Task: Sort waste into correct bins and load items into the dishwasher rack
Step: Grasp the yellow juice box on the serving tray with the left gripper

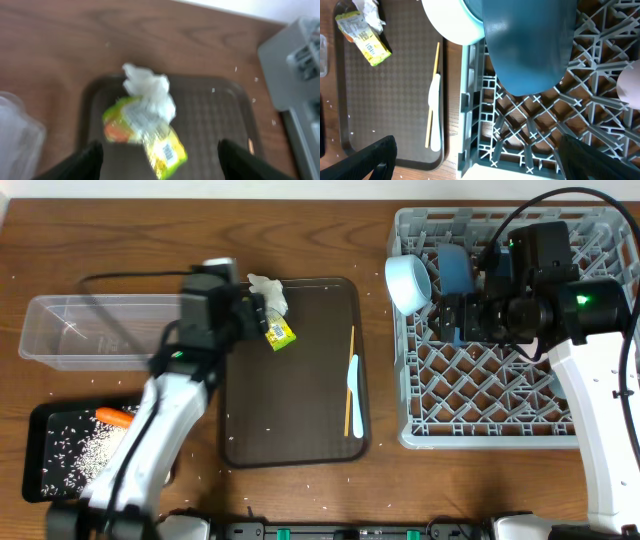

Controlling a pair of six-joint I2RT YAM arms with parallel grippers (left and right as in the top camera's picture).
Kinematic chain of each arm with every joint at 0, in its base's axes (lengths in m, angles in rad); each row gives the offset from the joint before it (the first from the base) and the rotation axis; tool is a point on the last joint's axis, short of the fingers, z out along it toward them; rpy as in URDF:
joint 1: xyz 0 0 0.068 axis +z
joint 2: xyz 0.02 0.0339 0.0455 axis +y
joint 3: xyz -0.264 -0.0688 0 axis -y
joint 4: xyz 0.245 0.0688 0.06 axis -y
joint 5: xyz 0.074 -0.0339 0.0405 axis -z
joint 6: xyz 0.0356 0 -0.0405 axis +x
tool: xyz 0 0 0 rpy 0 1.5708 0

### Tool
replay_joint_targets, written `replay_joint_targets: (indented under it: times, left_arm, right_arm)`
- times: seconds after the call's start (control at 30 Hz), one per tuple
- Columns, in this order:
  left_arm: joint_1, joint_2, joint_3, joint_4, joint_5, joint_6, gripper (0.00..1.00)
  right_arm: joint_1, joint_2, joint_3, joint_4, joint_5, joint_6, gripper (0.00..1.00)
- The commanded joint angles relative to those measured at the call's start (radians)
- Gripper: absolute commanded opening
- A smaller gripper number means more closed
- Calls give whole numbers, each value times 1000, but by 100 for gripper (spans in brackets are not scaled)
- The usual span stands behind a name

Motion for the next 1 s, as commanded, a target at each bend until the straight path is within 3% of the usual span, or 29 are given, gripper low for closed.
replay_joint_targets:
  times: [0.0, 0.2, 0.5, 0.67, 0.83, 0.97]
  left_arm:
    - [-19, 152, 5, 92, -71, 54, 74]
    - [-23, 363, 5, 301, -69, 50, 75]
    - [-24, 447, 5, 277, -69, 49, 74]
    - [-26, 446, 5, 177, -57, 24, 61]
    - [-26, 417, 5, 109, -47, 21, 22]
    - [-26, 286, 6, 55, -40, 19, 8]
  right_arm:
    - [8, -18, 2, -2, -2, 11, 96]
    - [8, -18, 2, -27, -1, 11, 97]
    - [8, -18, 2, -34, -1, 27, 96]
    - [8, -18, 2, -34, -2, 30, 96]
    - [8, -18, 2, -34, -1, 29, 97]
    - [8, -18, 2, -34, -1, 29, 96]
